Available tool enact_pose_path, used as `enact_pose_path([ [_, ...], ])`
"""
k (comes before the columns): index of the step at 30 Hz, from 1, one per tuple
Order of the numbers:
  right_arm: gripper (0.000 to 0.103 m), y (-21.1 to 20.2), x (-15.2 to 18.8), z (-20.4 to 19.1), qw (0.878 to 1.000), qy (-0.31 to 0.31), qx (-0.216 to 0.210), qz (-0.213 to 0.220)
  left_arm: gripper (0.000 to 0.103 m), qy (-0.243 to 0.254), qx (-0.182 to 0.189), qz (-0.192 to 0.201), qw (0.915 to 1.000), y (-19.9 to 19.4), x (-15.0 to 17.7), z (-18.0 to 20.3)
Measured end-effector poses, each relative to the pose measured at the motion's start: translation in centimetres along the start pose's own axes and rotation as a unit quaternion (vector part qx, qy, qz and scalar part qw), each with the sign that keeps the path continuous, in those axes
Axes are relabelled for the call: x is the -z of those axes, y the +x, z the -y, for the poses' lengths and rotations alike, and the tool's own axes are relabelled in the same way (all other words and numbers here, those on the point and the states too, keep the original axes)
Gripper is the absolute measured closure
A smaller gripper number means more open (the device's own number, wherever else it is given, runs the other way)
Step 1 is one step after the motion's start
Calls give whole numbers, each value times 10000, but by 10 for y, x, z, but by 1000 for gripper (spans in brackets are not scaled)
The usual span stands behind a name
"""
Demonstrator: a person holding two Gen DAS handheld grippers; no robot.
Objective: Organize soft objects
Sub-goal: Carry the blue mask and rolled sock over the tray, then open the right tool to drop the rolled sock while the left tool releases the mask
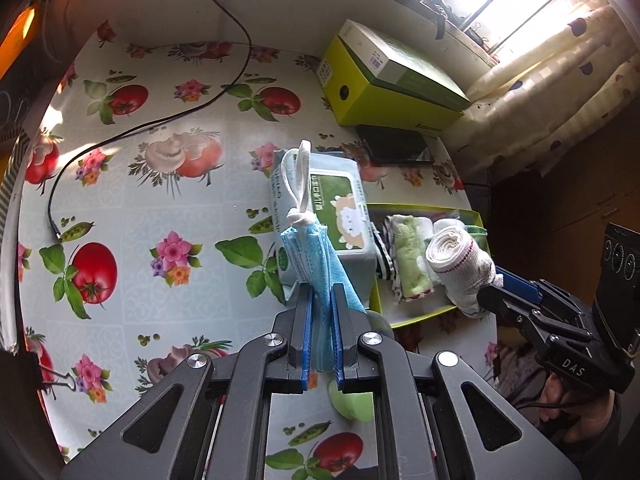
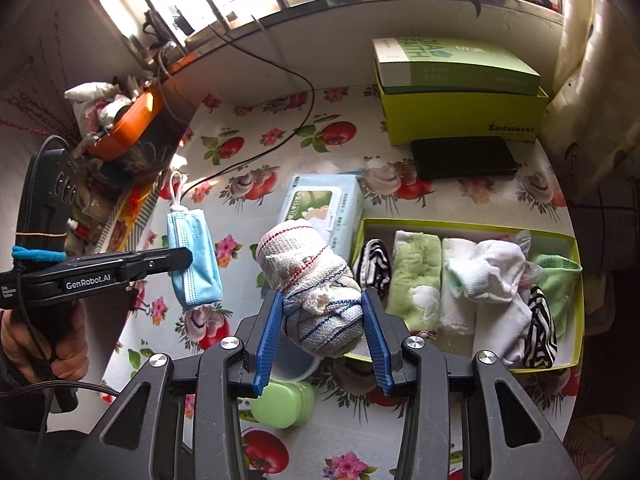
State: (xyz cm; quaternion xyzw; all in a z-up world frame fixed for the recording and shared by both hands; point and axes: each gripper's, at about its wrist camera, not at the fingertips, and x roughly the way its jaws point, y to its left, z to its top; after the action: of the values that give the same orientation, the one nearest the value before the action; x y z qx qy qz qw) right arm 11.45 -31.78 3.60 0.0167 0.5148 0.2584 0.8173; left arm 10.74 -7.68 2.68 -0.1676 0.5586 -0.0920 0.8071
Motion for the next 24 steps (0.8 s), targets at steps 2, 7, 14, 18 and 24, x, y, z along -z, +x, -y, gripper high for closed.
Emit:
enact_pose_path([
  [2, 64, -5, 3, 15, 9998, 153, 88, 46, 94, 139, 47, -46, 9999, 5, -4, 12],
  [7, 64, -15, 11, 54, 9977, 592, 306, 132, 94, 526, 156, -211, 9983, 23, -15, 46],
  [14, 64, -17, 23, 96, 9923, 1150, 419, 167, 94, 1030, 233, -554, 9929, 56, -19, 87],
  [18, 64, -5, 28, 105, 9900, 1385, 260, 104, 94, 1277, 230, -782, 9885, 75, -17, 103],
  [24, 64, 24, 31, 110, 9842, 1763, -135, 2, 94, 1649, 147, -1118, 9798, 106, -17, 121],
])
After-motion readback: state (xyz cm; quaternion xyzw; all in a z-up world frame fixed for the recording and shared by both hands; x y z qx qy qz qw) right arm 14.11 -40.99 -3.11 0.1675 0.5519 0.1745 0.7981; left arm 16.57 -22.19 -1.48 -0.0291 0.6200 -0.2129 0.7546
